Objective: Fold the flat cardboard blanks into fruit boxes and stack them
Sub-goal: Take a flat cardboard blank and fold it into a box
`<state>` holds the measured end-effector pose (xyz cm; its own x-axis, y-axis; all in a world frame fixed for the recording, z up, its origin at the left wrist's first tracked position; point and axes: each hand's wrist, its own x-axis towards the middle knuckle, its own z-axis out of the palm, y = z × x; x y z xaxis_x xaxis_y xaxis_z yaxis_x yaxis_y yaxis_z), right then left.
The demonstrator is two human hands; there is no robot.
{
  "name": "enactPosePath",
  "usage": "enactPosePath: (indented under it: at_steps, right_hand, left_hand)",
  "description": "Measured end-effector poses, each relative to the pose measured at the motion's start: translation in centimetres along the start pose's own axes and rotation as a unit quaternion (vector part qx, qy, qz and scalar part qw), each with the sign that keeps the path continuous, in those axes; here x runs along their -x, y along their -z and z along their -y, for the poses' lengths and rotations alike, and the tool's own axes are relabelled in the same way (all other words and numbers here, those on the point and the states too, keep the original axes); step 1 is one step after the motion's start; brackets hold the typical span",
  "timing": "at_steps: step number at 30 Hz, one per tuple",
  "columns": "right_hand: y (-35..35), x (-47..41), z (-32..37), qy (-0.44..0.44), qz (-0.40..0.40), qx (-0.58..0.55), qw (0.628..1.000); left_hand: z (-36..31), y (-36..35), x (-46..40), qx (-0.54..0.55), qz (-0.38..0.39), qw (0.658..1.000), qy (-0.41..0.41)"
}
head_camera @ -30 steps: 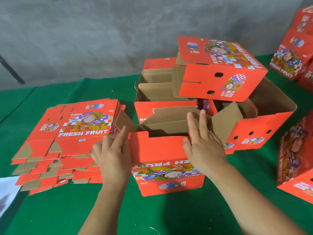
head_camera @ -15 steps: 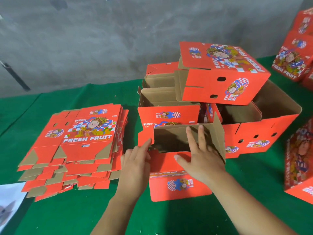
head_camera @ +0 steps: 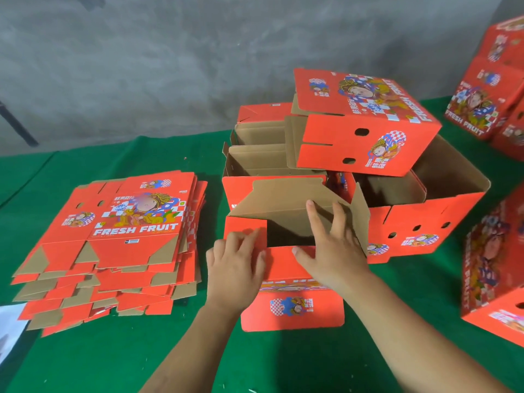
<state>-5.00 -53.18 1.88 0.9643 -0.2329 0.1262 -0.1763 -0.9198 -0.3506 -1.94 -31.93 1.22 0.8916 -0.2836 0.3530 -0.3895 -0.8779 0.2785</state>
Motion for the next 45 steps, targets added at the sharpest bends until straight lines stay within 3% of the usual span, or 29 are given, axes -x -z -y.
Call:
enactPosePath:
  at_steps: [3,5,10,16,18,21,25,27,29,31,34,35,38,39,42,43,45]
  right_hand:
    - [0.6,1.6,-0.2,0.007,-0.204,0.01,0.979]
    - [0.2,2.9,-1.3,-0.041,-0.256,-0.039,0.965]
    - [-1.3,4.3,-3.6,-0.004,-0.248,-0.123,0.961]
    - [-1.3,3.9,-2.7,0.095,-0.216,-0.127,0.964]
    - [-1.3,3.8,-2.8,0.073,-0.164,-0.138,0.974]
    - [-0.9,3.3,-3.1,0.074,-0.169,-0.113,0.976]
    - [1.1,1.4,-3.0,-0.03,-0.17,-0.242,0.955]
    - [1.7,0.4,-3.2,-0.04,-0.149,-0.214,0.965]
    - [2.1,-0.1,-3.2,-0.039,-0.088,-0.276,0.956]
    - [1.9,-0.2,-3.2,-0.061,-0.079,-0.337,0.936]
    - [1.5,-0.1,-3.7,-0.117,-0.095,-0.373,0.916]
    - [1.5,0.0,-4.0,-0.119,-0.073,-0.357,0.924]
    - [1.0,-0.1,-4.8,-0.101,0.026,-0.2,0.974]
    - [0.8,0.0,-4.7,-0.107,0.033,-0.164,0.98]
    - [-0.1,-0.1,-3.6,-0.137,-0.008,-0.061,0.989]
    - [-0.3,-0.2,-3.2,-0.147,-0.019,-0.032,0.989]
    - [-0.7,-0.1,-2.9,-0.15,-0.033,-0.013,0.988]
  left_hand:
    - [-0.1,-0.3,-1.6,-0.044,0.012,0.998,0.039]
    - [-0.3,-0.4,-2.6,-0.082,0.006,0.995,0.052]
    - [-0.2,-1.1,-4.4,-0.056,0.036,0.992,0.106]
    - [-0.1,-1.0,-4.8,0.028,0.094,0.992,0.083]
    - [0.0,-0.8,-5.2,0.057,0.079,0.991,0.089]
    - [0.7,-0.8,-5.5,0.16,0.028,0.983,0.085]
    - [2.7,-1.2,-4.2,0.257,0.007,0.962,0.096]
    - [3.1,-1.5,-3.5,0.254,0.016,0.963,0.087]
    - [2.8,-1.6,-2.9,0.254,0.015,0.964,0.07]
    - [2.5,-1.3,-2.6,0.283,0.005,0.958,0.055]
    - [1.5,0.3,-1.8,0.383,0.063,0.919,0.075]
    - [1.0,0.6,-1.4,0.445,0.091,0.886,0.098]
    - [-0.1,0.7,-0.5,0.626,0.094,0.743,0.217]
    - [-0.4,0.6,-0.2,0.626,0.098,0.738,0.232]
    - [-0.9,-0.4,0.4,0.445,0.096,0.863,0.219]
    - [-1.1,-0.6,0.4,0.404,0.087,0.88,0.234]
    - [-1.3,-0.8,0.3,0.434,0.077,0.854,0.276]
